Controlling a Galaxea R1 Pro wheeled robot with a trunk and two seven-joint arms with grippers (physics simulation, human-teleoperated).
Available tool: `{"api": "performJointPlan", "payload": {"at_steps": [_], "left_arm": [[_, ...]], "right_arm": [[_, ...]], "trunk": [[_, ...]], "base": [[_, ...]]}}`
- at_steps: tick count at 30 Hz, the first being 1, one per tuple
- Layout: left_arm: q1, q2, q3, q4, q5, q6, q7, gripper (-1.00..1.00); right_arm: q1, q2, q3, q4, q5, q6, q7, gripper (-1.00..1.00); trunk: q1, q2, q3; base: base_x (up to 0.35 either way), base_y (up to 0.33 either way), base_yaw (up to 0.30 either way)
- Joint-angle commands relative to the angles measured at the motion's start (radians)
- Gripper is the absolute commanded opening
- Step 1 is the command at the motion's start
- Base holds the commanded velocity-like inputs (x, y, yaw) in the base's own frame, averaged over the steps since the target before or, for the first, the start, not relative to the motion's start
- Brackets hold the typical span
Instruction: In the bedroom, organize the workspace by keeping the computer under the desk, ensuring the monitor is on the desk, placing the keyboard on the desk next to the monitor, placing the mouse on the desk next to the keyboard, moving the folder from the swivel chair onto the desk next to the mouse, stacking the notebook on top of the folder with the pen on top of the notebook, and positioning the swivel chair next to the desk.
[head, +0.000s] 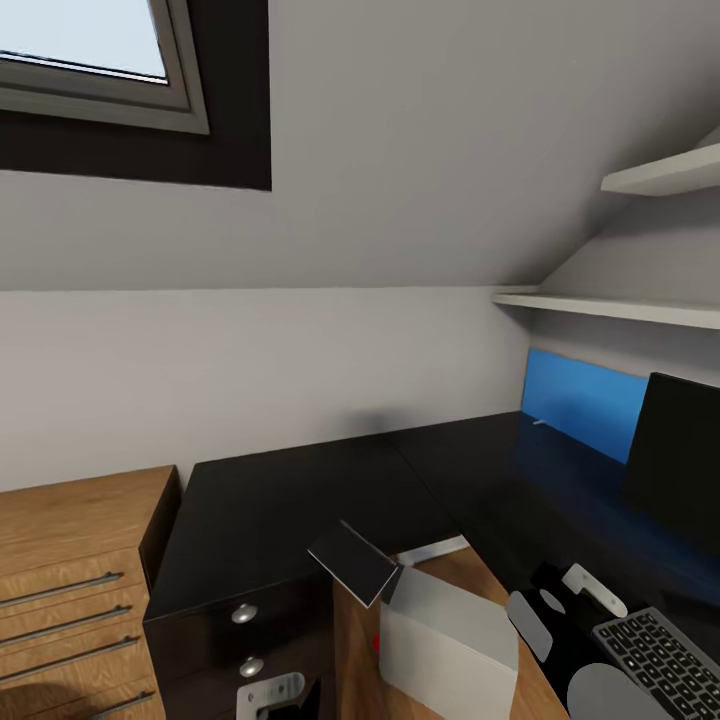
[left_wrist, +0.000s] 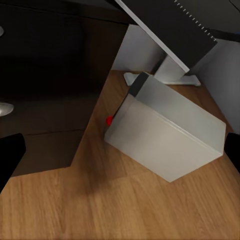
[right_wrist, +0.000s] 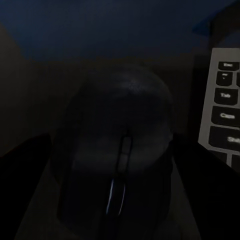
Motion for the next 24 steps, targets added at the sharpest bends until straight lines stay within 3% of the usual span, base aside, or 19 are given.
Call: {"api": "performJointPlan", "payload": {"at_steps": [1, 7, 20, 24], "left_arm": [[-0.002, 0.001, -0.004, -0.001, 0.010, -0.008, 0.003, 1.00], [-0.001, 0.002, -0.015, 0.003, 0.012, -0.006, 0.001, 1.00], [-0.002, 0.002, -0.025, 0.004, 0.010, -0.005, 0.000, 1.00], [-0.002, 0.003, -0.043, 0.004, 0.008, -0.005, 0.000, 1.00]], "right_arm": [[0.000, 0.000, 0.001, -0.001, -0.007, -0.004, -0.001, -1.00], [0.000, -0.002, -0.001, 0.000, -0.006, -0.021, 0.000, -1.00], [0.000, -0.007, -0.002, 0.004, -0.007, -0.027, 0.000, -1.00], [0.000, -0.021, -0.003, 0.005, -0.009, -0.027, 0.001, -1.00]], "trunk": [[0.000, -0.001, -0.001], [0.000, -0.001, -0.001], [0.000, -0.001, -0.001], [0.000, -0.001, -0.001]], "base": [[0.000, 0.000, 0.000], [0.011, 0.000, 0.000], [0.160, 0.000, 0.000], [0.104, 0.000, 0.000]]}}
